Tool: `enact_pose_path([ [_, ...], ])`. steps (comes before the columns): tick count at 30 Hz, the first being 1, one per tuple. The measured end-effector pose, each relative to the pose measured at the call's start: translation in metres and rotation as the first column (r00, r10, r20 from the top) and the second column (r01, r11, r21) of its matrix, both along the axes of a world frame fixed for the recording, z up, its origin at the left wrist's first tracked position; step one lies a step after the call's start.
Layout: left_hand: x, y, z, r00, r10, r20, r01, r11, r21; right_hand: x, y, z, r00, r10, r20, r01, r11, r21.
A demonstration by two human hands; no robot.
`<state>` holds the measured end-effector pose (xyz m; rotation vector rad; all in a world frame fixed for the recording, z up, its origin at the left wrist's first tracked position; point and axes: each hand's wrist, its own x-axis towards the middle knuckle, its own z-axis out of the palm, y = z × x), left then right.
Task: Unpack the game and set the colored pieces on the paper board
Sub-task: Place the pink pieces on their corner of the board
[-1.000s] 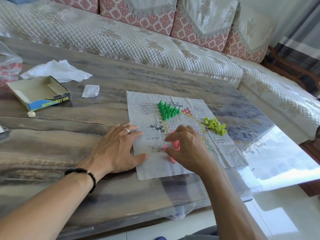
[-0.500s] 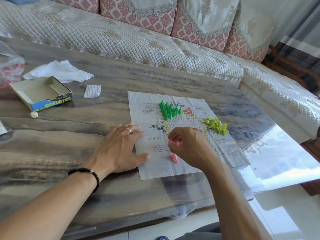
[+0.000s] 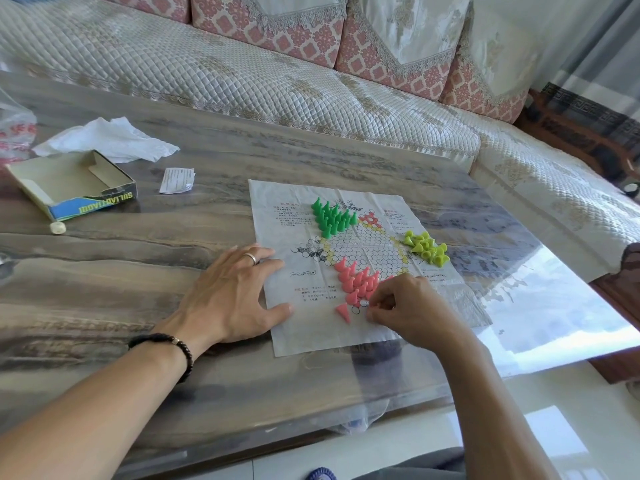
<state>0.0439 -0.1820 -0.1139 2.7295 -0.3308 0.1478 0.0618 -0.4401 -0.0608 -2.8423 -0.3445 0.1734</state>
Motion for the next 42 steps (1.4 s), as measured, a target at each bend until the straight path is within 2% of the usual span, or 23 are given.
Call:
enact_pose_path([
  [5,0.001,0.000,-0.001,1.000,0.001,0.000,-0.001,1.000,0.005,0.000,-0.002,0.005,0.999,-0.026,0.028,0.024,0.998,0.058],
  [18,0.000,0.000,0.000,1.000,0.003,-0.004,-0.003,1.000,0.004,0.000,0.006,0.002,0.991,-0.001,0.132,-0.008,0.998,0.068],
  [25,0.002,0.000,-0.004,1.000,-0.001,0.002,0.001,1.000,0.006,-0.005,-0.011,0.016,0.974,-0.101,0.203,0.066,0.983,0.173],
  [31,0.001,0.001,-0.003,1.000,-0.001,-0.001,0.001,1.000,0.008,-0.018,0.020,0.007,0.984,0.103,0.143,-0.117,0.989,0.094],
  [34,0.001,0.001,-0.002,1.000,-0.001,0.002,0.001,1.000,0.009,-0.017,0.031,0.006,0.981,0.127,0.143,-0.132,0.991,0.025],
  [42,0.001,0.000,-0.001,1.000,-0.002,0.012,0.002,1.000,0.003,-0.015,0.038,0.001,0.971,0.213,0.112,-0.211,0.977,-0.032],
])
